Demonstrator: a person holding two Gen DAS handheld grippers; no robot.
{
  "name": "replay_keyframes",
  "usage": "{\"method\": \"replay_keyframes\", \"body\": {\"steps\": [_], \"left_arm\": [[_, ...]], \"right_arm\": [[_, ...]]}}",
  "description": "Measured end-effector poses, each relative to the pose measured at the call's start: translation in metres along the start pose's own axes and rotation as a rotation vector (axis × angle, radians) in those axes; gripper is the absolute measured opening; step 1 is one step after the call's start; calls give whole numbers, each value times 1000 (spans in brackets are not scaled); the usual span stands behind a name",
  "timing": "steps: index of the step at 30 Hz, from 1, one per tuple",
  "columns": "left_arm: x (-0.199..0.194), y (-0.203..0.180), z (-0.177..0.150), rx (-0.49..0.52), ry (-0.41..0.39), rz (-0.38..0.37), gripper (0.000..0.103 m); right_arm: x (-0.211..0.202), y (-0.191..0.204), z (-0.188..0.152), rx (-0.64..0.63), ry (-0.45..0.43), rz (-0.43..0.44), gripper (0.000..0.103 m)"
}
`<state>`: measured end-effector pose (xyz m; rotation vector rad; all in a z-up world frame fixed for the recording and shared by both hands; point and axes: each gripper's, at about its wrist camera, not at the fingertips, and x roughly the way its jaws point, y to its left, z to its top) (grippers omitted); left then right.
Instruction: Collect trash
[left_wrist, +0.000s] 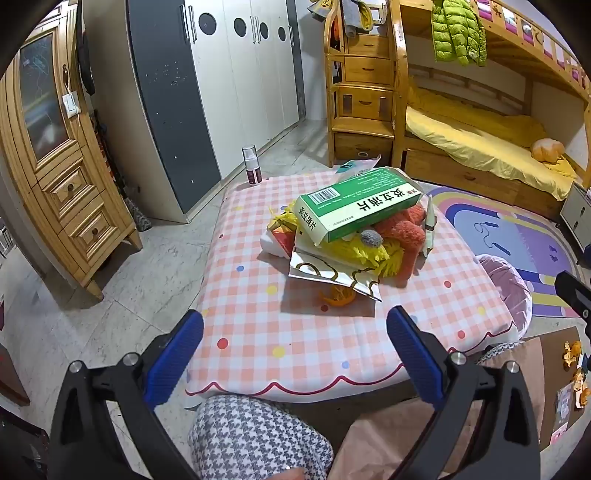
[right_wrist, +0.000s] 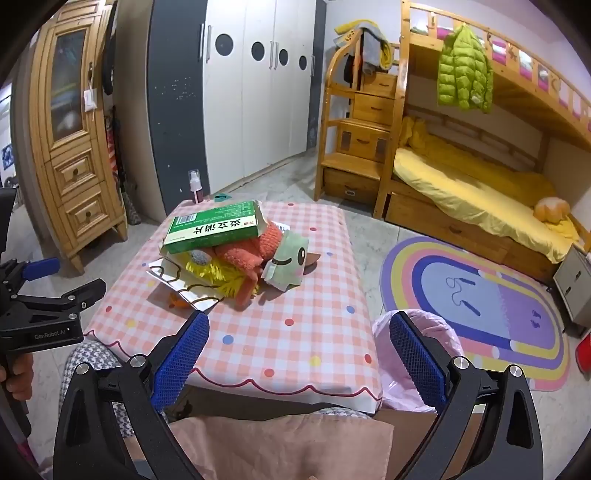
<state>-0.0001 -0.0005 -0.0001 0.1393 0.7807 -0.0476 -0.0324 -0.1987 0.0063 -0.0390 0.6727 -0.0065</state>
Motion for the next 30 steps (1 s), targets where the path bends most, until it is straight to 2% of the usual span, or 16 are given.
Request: {"method": "replay_keyframes", "body": {"steps": [30], "left_arm": [[4, 5, -4, -2, 14, 2, 96]], "right_arm": [[1, 0, -3, 10, 3, 7, 97]]}}
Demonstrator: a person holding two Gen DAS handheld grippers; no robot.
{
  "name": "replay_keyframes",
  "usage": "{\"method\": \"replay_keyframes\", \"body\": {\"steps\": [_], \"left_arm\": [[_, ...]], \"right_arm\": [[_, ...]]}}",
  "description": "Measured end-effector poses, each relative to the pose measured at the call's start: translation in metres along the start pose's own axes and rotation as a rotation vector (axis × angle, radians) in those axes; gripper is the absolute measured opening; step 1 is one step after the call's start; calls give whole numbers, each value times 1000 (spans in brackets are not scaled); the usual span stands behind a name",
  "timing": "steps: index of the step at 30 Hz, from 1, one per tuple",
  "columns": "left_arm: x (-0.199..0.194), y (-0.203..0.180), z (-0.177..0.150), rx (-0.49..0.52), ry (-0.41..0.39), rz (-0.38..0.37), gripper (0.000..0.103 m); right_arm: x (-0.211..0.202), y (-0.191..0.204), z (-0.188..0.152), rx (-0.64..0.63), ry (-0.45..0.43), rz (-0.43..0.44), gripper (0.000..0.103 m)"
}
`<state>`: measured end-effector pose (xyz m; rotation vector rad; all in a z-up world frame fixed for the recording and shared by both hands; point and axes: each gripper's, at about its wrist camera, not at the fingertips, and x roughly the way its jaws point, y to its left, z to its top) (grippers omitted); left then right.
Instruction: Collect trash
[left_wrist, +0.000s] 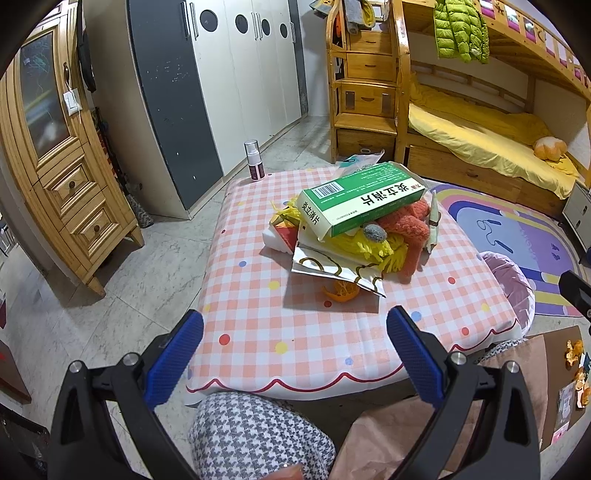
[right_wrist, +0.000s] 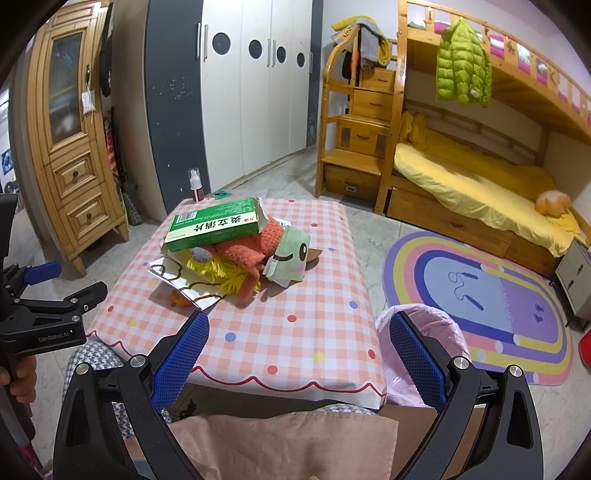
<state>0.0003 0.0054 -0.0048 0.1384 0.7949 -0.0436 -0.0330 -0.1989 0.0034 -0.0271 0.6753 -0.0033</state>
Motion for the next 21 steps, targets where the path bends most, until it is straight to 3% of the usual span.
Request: {"method": "replay_keyframes", "body": {"steps": [21], "left_arm": [[0, -1, 0, 0, 0, 1, 96]], "right_arm": [[-1, 0, -1, 5, 4, 2, 97]]}}
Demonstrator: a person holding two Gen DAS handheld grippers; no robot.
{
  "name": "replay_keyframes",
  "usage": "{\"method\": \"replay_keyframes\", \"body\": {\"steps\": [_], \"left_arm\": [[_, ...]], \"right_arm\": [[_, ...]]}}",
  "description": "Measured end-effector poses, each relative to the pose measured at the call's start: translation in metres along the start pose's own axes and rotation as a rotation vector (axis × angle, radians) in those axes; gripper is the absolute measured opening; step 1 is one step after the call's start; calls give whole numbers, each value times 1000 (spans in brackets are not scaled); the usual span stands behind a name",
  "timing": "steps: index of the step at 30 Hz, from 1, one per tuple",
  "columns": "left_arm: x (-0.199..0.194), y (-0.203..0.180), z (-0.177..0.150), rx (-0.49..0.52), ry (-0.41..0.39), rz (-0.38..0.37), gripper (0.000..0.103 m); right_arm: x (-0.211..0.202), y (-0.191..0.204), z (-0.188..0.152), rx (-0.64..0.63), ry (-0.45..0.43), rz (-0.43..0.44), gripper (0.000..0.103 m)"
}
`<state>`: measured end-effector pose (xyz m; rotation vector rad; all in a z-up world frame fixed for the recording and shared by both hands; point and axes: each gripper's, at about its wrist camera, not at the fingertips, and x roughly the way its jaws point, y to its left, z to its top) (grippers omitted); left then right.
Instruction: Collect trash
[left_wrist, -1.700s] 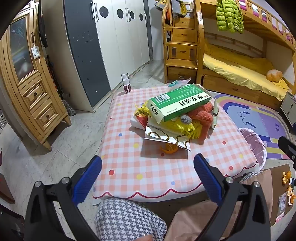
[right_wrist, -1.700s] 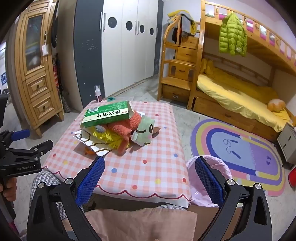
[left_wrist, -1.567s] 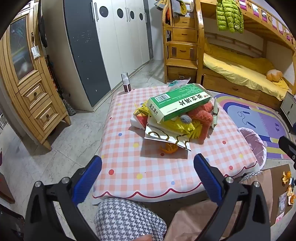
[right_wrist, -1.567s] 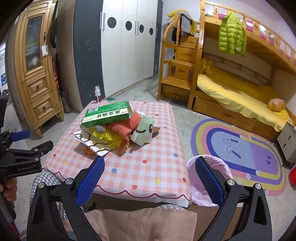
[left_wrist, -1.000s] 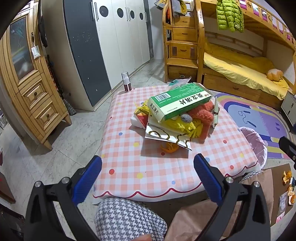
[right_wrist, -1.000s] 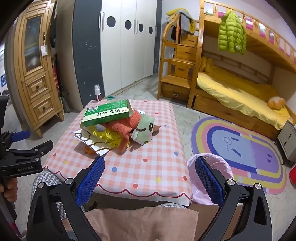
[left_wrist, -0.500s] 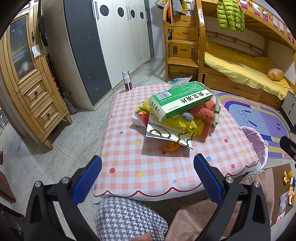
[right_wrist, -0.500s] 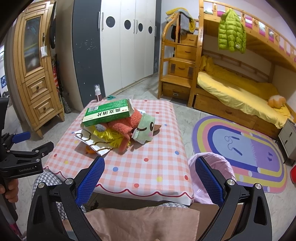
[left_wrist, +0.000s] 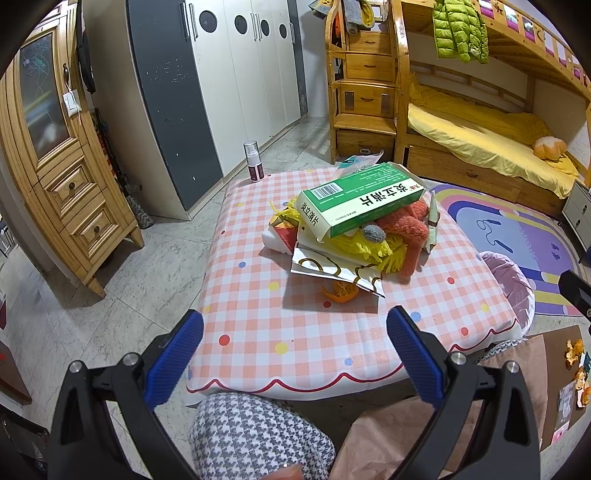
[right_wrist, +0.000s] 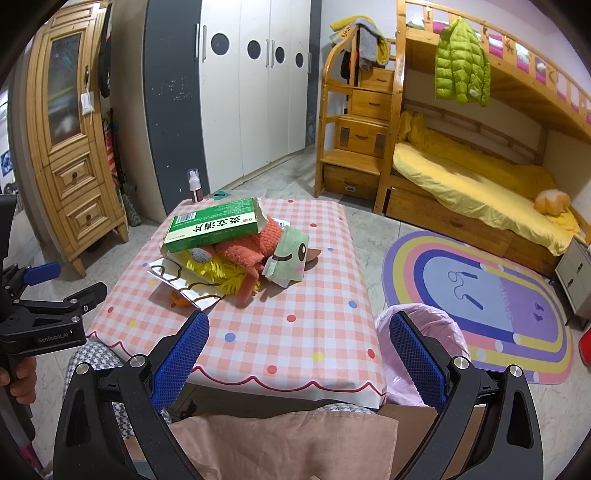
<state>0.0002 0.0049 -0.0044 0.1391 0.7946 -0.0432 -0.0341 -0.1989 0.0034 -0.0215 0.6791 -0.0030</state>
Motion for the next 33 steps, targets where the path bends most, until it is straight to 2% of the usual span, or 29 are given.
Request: {"method": "replay_keyframes", "body": {"steps": [33], "left_arm": [[1, -1, 1, 0, 1, 0, 96]], "right_arm": [[0, 2, -2, 0, 5, -3, 97]]}}
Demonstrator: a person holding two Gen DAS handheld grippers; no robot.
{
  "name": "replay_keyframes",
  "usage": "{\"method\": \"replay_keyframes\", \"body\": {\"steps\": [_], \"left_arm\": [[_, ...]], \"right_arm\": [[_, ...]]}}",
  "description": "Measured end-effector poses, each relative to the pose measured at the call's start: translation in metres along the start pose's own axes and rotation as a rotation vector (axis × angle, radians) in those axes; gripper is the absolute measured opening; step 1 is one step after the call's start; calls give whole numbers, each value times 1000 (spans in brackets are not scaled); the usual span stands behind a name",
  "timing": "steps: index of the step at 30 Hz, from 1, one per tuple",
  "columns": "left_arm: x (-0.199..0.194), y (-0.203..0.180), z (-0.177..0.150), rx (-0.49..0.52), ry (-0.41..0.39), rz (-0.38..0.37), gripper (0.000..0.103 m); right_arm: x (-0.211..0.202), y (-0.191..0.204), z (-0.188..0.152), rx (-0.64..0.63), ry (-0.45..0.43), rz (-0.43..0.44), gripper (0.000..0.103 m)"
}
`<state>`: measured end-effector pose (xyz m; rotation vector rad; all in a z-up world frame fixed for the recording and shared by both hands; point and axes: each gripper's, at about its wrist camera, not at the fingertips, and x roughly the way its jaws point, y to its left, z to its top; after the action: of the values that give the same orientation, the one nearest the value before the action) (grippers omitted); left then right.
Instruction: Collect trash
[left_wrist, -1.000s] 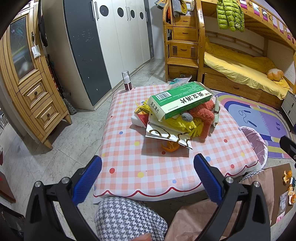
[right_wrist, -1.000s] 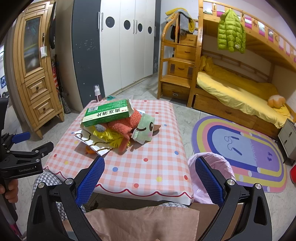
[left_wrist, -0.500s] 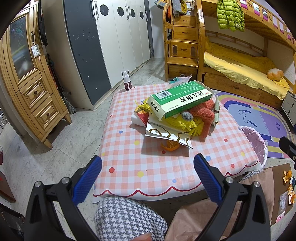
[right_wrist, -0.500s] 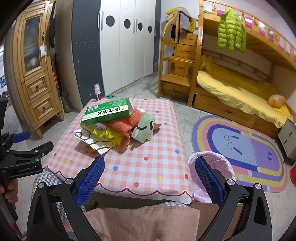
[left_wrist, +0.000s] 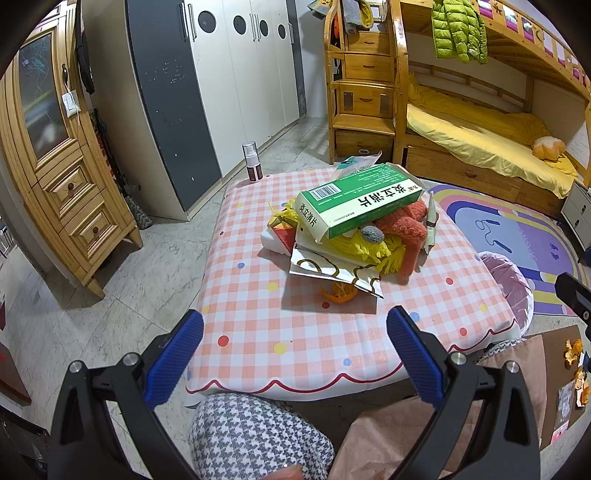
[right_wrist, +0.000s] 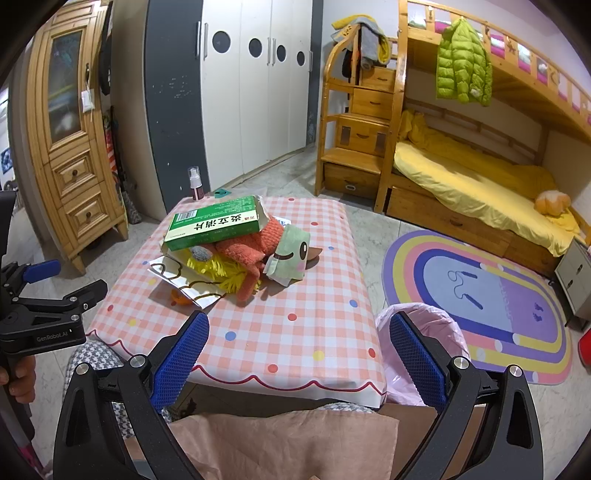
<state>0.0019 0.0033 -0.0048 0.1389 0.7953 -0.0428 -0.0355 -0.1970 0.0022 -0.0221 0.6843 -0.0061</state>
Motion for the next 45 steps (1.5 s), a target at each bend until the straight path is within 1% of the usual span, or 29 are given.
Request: {"method": "replay_keyframes", "body": {"steps": [7, 11, 14, 20, 23, 26, 30, 32, 34, 37, 39, 45], "left_arm": [[0, -1, 0, -2, 4, 0, 96], [6, 0, 1, -8, 11, -4, 96], [15, 3, 2, -13, 9, 4, 96], [34, 11, 8, -17, 1, -8, 96], [43, 8, 14, 16, -21, -22, 96], [50, 4, 22, 41, -42, -32, 96], [67, -6, 36, 77, -65, -68, 95], [76, -13, 44, 100, -66, -83, 91], [83, -20, 50, 126, -72, -100, 88], [92, -33, 59, 177, -94, -120, 87], [100, -41, 63, 216, -97, -117, 87], [131, -60, 66, 331, -43, -78, 83]], "right_arm": [[1, 0, 0, 0, 3, -1, 97], [6, 1, -1, -2, 14, -5, 97], [15, 2, 0, -10, 13, -4, 97], [38, 0, 9, 1, 18, 1, 97], [51, -2, 15, 4, -1, 34, 97], [67, -1, 19, -10, 44, 44, 97], [78, -4, 22, -8, 66, 8, 97], [84, -8, 24, 9, 78, -4, 97], [88, -15, 26, 30, 88, -5, 97], [94, -23, 29, 48, 86, -6, 97], [97, -26, 30, 54, 81, -2, 96], [105, -29, 32, 40, 83, 16, 96]]}}
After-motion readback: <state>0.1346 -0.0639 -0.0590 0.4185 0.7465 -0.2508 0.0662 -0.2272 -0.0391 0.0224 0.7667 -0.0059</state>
